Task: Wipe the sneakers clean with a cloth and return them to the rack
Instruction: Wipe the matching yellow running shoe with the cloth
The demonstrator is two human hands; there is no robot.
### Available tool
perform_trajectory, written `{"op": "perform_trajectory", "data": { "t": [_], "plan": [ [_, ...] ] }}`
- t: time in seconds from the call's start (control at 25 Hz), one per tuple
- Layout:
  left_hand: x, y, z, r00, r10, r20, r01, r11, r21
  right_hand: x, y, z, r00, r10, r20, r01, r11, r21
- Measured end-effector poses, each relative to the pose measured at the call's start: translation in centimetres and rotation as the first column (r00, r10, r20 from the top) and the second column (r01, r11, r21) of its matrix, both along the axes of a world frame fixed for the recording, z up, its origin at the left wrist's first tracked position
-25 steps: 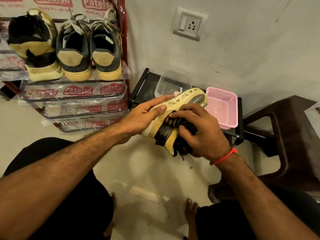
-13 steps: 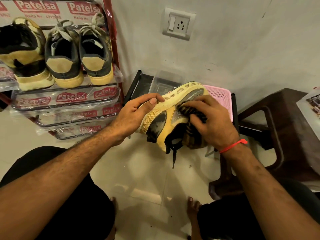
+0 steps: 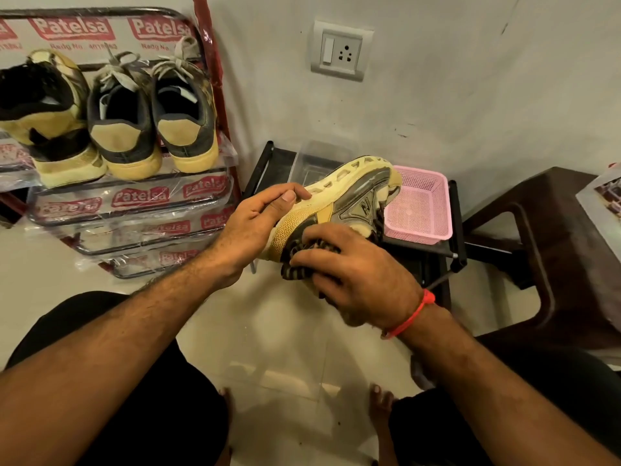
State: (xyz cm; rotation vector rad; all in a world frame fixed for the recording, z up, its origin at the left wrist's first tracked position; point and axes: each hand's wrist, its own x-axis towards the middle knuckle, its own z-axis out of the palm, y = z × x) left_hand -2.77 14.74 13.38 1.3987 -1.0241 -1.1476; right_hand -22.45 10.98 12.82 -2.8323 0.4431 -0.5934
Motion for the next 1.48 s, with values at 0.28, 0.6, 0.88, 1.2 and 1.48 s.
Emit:
{"op": "perform_trajectory", "data": {
  "t": [0.28,0.6,0.88,1.2,1.48],
  "plan": [
    [1.0,0.0,0.1,0.996,-0.019,-0.082,0.017,0.999,-0.034,-1.2,-2.6,0.0,0.949,-0.276,0.154,0.269,0.961,0.066],
    [0.9,-0.1,0.5,0.991,-0.044,-0.124,0.05,0.998,0.045,-4.0,-5.2,1.6,0.909,-0.416,-0.001,0.4,0.874,0.275],
    [1.3,-0.4,0.0,0.981,-0.058,-0.186,0.067,0.997,0.04,-3.4,-5.2,0.8,0.907,-0.419,-0.035,0.418,0.891,0.176],
    [1.4,-0.1,-0.1,0.971,-0.173,-0.166,0.194,0.974,0.12,-2.4,-4.2,-0.1,0.864,-0.468,0.187,0.472,0.881,0.025],
    [-0.3,1.4,1.3,0.724,-0.041,0.688,0.078,0.997,-0.022,-1.3,-4.4,-1.1,0.76,-0.644,0.091,0.634,0.765,0.113]
  ]
}}
